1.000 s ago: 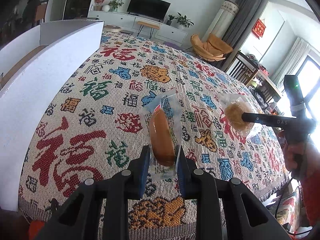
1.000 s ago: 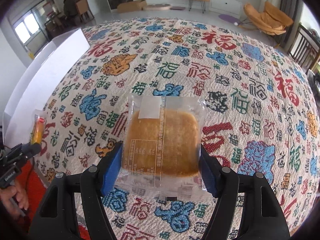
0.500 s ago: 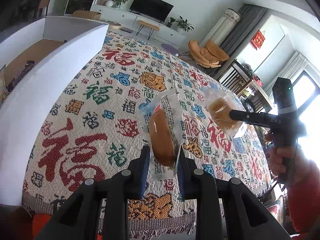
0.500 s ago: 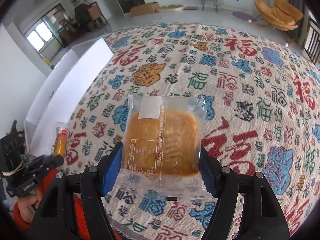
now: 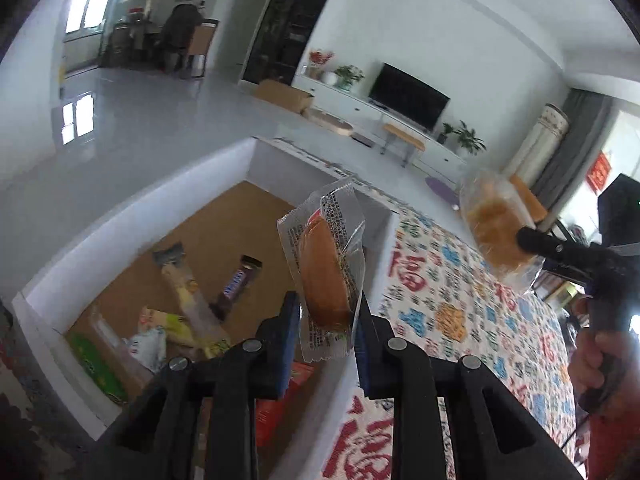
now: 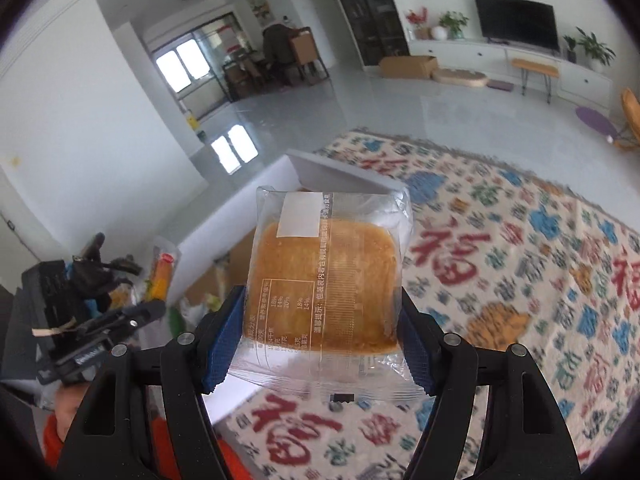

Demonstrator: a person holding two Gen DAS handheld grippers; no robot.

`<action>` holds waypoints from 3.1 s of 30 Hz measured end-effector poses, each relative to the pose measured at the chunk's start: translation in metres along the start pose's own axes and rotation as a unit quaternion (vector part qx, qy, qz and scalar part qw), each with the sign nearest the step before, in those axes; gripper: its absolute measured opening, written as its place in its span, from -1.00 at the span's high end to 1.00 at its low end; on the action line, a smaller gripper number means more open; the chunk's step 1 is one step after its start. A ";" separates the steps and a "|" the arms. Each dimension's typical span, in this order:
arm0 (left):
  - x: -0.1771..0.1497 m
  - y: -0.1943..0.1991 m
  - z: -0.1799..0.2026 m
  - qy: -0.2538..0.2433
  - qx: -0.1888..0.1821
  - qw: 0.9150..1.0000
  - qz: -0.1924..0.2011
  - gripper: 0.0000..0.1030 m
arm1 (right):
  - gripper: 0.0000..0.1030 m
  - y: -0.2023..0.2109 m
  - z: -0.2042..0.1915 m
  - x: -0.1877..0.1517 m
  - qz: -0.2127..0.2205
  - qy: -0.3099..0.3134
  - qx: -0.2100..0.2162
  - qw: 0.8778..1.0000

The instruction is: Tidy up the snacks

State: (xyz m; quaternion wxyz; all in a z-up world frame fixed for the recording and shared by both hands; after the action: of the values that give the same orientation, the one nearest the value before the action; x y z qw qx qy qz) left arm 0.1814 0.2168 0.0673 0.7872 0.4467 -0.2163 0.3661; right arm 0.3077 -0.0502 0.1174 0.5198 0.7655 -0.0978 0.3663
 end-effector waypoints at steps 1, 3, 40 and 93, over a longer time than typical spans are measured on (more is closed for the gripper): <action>0.002 -0.005 -0.015 0.009 0.016 1.000 -0.001 0.51 | -0.42 -0.012 -0.015 0.012 0.004 -0.002 0.010 1.000; -0.002 -0.014 -0.040 0.021 0.062 0.998 -0.015 0.49 | -0.42 -0.039 -0.043 0.032 0.006 -0.007 0.024 1.000; -0.036 0.006 -0.054 -0.004 0.222 0.974 -0.039 -0.96 | -0.67 -0.087 -0.072 -0.003 -0.053 0.082 -0.050 0.994; -0.042 0.024 -0.084 0.024 0.258 0.965 -0.038 -0.99 | -0.67 -0.098 -0.133 -0.030 -0.086 0.184 -0.056 0.978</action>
State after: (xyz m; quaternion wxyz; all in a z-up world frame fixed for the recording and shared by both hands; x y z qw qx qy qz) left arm 0.1371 0.2815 0.0097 0.6636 0.6335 -0.0782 0.3903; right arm 0.2772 0.1010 0.0523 0.6005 0.6603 0.0449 0.4488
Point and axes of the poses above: each gripper's, at about its wrist camera, not at the fingertips, and y roughly against the way its jaws point, z to its right, x to its top, the point moved 6 cm from there along -y, roughly the way its jaws point, and after that the axes turned 13 degrees about -x, right-handed, at the moved point
